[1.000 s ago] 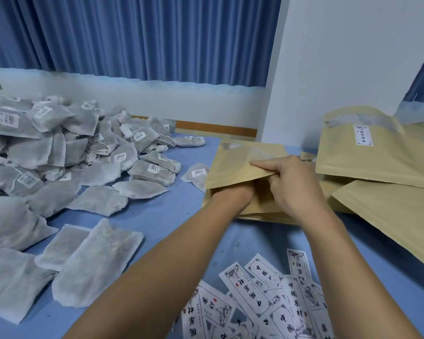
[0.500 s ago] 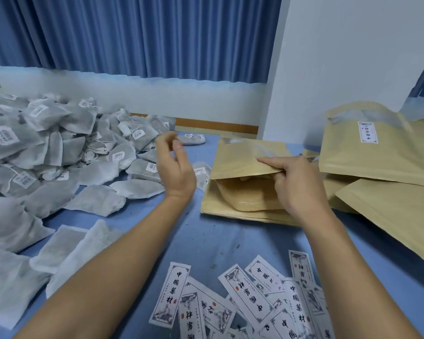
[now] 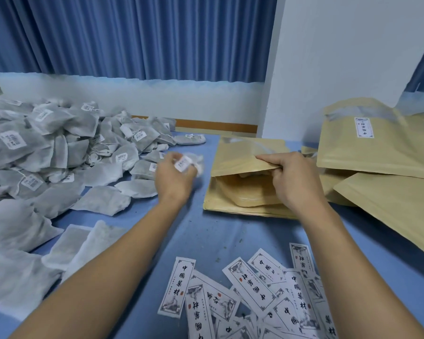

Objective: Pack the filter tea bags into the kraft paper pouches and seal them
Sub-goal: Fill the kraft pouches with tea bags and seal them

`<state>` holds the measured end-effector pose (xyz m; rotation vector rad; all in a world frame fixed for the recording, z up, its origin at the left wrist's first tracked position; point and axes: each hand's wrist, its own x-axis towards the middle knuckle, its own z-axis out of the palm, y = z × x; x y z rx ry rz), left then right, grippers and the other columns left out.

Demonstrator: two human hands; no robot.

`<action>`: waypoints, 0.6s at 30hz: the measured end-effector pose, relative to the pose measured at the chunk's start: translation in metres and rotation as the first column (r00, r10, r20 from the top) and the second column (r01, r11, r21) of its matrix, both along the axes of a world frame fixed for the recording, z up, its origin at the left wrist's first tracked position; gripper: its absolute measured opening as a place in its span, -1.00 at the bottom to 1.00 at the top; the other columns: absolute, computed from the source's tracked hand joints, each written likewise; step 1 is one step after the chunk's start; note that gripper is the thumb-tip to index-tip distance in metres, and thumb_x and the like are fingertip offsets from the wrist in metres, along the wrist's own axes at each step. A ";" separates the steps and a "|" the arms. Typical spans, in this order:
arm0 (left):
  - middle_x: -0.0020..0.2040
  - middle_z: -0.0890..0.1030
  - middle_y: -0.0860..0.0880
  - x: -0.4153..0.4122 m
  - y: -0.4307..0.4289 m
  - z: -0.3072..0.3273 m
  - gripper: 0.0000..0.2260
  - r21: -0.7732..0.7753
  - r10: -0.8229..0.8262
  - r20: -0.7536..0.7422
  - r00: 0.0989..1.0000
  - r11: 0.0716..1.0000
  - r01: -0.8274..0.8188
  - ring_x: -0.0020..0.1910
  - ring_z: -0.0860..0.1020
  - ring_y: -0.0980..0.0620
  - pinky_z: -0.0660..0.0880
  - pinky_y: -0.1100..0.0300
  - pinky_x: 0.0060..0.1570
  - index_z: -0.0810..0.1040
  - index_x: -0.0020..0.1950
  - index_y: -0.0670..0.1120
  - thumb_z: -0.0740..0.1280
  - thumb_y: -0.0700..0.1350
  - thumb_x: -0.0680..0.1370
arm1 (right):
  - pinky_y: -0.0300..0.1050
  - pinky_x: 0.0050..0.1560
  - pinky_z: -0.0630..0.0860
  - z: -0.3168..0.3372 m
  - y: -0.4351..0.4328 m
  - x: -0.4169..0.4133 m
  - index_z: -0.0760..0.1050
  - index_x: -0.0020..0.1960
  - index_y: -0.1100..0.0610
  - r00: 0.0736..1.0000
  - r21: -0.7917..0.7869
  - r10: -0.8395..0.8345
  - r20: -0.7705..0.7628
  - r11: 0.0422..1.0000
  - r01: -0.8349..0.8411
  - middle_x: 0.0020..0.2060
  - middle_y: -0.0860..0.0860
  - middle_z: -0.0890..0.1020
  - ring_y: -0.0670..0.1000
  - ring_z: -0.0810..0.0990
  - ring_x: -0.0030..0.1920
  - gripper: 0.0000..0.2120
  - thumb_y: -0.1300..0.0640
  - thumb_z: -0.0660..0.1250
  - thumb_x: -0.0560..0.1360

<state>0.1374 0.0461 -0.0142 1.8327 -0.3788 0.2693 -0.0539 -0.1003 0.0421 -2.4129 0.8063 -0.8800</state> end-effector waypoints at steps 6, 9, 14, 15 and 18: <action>0.10 0.53 -0.14 -0.086 0.017 0.003 -0.75 -0.011 -0.191 0.801 0.568 0.943 0.333 0.05 0.53 -0.13 0.47 0.13 0.08 0.53 0.15 -0.13 0.40 -0.13 0.49 | -0.03 0.05 0.57 0.004 0.002 -0.002 0.63 0.19 -0.21 1.000 -0.011 -0.002 -0.017 1.000 0.002 0.14 0.03 0.68 0.18 0.59 0.03 -0.44 0.35 0.13 0.52; 0.11 0.61 -0.21 -0.107 -0.001 -0.005 -0.80 0.443 -0.475 0.833 0.284 0.880 0.174 0.00 0.57 -0.21 0.51 0.02 0.00 0.63 0.11 -0.20 0.36 -0.12 0.56 | -0.13 0.04 0.55 0.008 0.004 -0.003 0.64 0.19 -0.19 0.999 0.008 0.027 -0.019 1.000 -0.027 0.14 0.02 0.68 0.10 0.62 0.05 -0.44 0.36 0.14 0.50; 0.23 0.59 -0.15 -0.109 -0.052 0.003 -0.72 0.587 -0.398 0.317 0.861 0.795 0.151 0.21 0.54 -0.22 0.47 -0.03 0.16 0.49 0.32 -0.08 0.22 -0.02 0.65 | -0.16 0.09 0.58 0.012 0.009 -0.008 0.67 0.15 -0.19 0.992 0.057 0.113 -0.062 0.992 -0.109 -0.09 -0.01 0.74 -0.02 0.68 -0.06 -0.35 0.42 0.13 0.38; 0.29 0.55 -0.18 -0.107 -0.063 0.010 -0.69 0.562 -0.386 0.216 0.897 0.800 0.209 0.28 0.51 -0.23 0.45 -0.01 0.24 0.46 0.38 -0.11 0.22 -0.06 0.65 | -0.17 0.08 0.58 0.013 0.009 -0.008 0.67 0.14 -0.21 0.989 0.055 0.131 -0.066 0.990 -0.127 -0.15 -0.04 0.74 -0.06 0.68 -0.09 -0.34 0.42 0.12 0.37; 0.12 0.57 -0.10 -0.104 -0.081 0.025 -0.75 0.405 -0.354 0.132 0.926 0.872 0.275 0.20 0.50 -0.15 0.46 0.34 0.14 0.49 0.31 -0.18 0.21 -0.15 0.66 | -0.15 0.08 0.55 0.012 0.007 -0.005 0.65 0.14 -0.25 0.992 -0.007 0.114 -0.058 0.993 -0.115 0.03 -0.06 0.72 0.00 0.63 0.05 -0.35 0.42 0.16 0.40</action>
